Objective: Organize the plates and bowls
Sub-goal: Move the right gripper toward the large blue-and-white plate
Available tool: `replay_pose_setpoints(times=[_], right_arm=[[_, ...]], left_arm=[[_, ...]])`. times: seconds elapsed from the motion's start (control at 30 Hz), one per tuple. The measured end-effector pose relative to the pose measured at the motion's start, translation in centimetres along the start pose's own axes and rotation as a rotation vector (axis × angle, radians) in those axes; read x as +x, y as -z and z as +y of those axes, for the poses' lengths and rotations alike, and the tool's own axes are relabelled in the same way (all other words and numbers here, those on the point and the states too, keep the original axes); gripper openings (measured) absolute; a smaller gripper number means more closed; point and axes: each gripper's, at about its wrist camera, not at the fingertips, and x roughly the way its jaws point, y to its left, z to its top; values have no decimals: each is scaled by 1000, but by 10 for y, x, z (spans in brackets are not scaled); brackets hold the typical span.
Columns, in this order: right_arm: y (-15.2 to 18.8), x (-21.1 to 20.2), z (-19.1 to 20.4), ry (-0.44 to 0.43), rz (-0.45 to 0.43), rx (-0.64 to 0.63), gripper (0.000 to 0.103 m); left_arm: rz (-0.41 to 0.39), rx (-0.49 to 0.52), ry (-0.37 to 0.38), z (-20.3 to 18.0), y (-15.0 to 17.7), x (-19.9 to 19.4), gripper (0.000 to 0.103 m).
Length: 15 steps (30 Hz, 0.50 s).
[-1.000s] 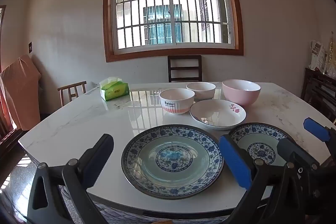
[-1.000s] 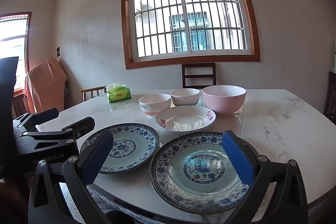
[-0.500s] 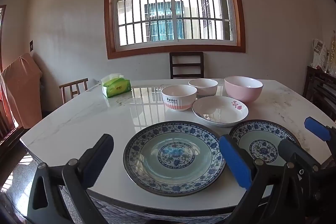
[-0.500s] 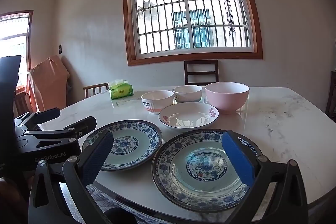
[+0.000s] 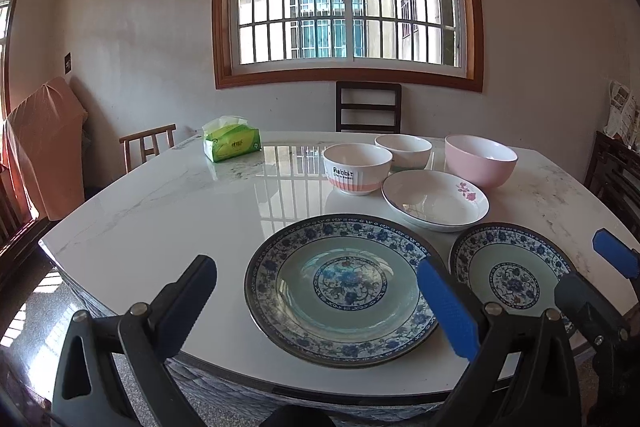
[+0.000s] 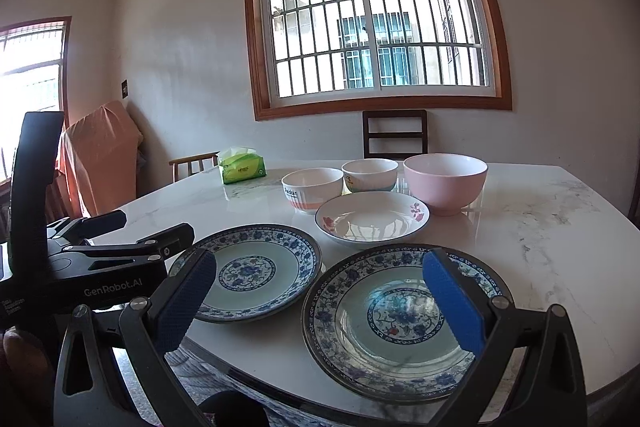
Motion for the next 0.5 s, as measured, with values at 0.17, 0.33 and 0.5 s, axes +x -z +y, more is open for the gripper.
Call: replay_pose_setpoints(times=[0.17, 0.33, 0.5], right_arm=[[0, 3, 3, -18, 16, -7, 103], [-2, 7, 4, -60, 42, -6, 103], [-9, 9, 4, -144, 74, 16, 103]], left_arm=[[21, -19, -7, 6, 0, 3, 103], [32, -27, -16, 9, -2, 7, 103], [49, -37, -25, 14, -2, 9, 103]])
